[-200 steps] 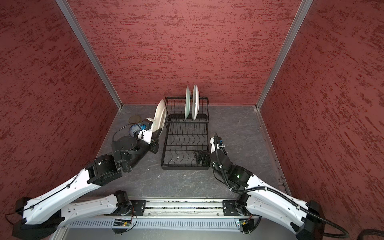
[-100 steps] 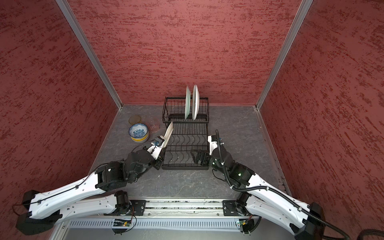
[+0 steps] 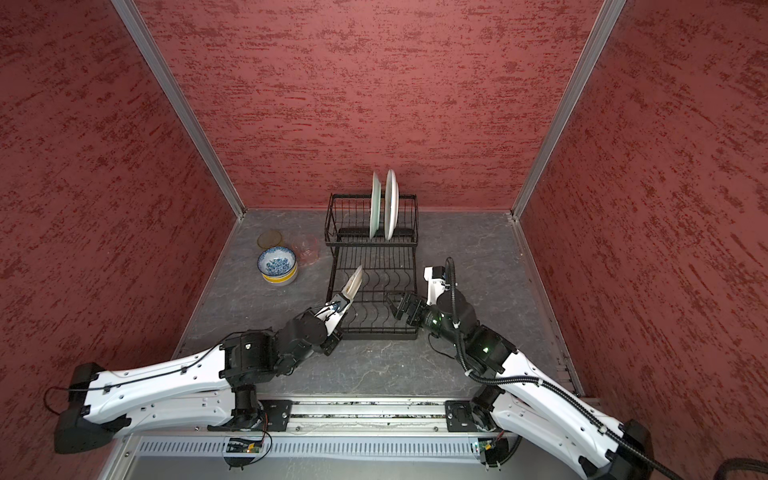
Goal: Unload the mixed dishes from the dish rack
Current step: 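Grasp the white plate's rim with the right gripper while the left gripper holds it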
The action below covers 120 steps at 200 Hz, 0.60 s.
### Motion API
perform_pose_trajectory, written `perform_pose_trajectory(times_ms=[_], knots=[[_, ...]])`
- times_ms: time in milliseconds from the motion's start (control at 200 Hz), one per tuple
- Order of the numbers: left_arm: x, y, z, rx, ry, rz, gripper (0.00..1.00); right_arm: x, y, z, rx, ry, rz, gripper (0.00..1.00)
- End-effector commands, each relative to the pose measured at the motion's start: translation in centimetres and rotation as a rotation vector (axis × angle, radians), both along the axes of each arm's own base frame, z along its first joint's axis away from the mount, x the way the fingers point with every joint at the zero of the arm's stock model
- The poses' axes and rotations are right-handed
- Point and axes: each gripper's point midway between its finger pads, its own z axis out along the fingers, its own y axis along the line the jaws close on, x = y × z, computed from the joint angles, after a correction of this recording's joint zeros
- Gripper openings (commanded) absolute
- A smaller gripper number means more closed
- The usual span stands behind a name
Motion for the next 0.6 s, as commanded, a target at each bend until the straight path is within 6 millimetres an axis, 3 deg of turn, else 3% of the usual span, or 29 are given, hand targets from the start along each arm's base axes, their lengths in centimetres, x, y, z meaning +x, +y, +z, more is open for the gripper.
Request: perform_pose_trajectory(times_ms=[0,361,596], knots=[[1.0,-1.8,4.1,-0.148,-0.096,0.016,0.0,0.1,0.4,0.5,0.051,0.005,0.021,0.99],[0.8,-5.0,2.1,0.026,-0.171,-0.031,0.0,1.0,0.1,0.7,0.104,0.038,0.006,0.99],[0.7,-6.9,2.0,0.072,-0.246,-0.06,0.0,1.4,0.2,0.0,0.103,0.074,0.011,0.99]])
